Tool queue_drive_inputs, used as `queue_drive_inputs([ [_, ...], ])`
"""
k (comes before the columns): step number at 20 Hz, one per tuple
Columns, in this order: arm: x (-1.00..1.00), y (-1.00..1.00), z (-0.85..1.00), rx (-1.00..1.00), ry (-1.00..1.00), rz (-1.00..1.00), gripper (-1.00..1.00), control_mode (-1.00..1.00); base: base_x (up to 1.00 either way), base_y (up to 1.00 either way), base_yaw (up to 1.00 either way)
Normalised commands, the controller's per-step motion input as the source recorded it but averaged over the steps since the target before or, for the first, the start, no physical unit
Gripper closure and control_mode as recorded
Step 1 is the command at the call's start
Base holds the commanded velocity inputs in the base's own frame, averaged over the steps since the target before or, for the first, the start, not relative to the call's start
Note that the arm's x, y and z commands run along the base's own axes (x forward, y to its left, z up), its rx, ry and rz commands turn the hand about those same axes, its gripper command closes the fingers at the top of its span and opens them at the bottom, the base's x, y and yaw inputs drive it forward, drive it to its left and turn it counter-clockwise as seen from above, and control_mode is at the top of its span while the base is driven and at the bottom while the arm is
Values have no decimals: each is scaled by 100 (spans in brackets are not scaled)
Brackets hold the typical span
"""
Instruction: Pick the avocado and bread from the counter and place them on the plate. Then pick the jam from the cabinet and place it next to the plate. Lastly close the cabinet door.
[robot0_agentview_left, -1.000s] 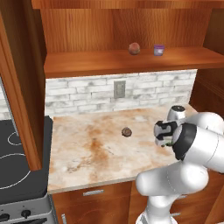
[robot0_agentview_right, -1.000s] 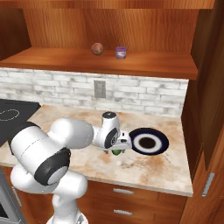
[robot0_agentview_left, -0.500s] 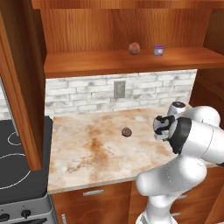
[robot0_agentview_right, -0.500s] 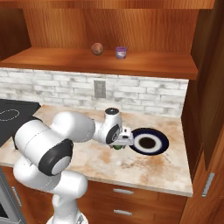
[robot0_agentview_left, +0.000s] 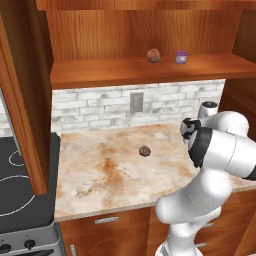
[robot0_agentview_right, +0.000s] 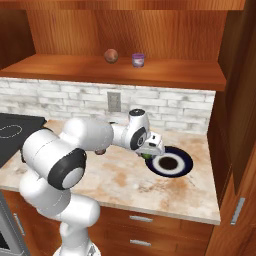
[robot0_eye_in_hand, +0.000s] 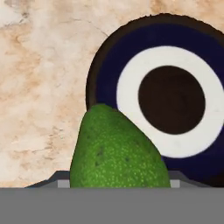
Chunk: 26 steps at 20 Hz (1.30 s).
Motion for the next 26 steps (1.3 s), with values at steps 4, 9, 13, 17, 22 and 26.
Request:
queue_drive_inputs([
  [4, 45, -63, -30, -7, -1, -12, -100, -100, 0, 0, 0],
  [9, 15, -22, 17, 0, -14, -5, -100, -100, 0, 0, 0],
  [13, 4, 7, 47, 1, -19, -3, -100, -100, 0, 0, 0],
  [17, -1, 55, 58, 7, -17, -1, -100, -100, 0, 0, 0],
  [22, 0, 92, 22, 7, -6, 1, -100, -100, 0, 0, 0],
  [26, 0, 99, 1, 6, -3, 2, -100, -100, 0, 0, 0],
])
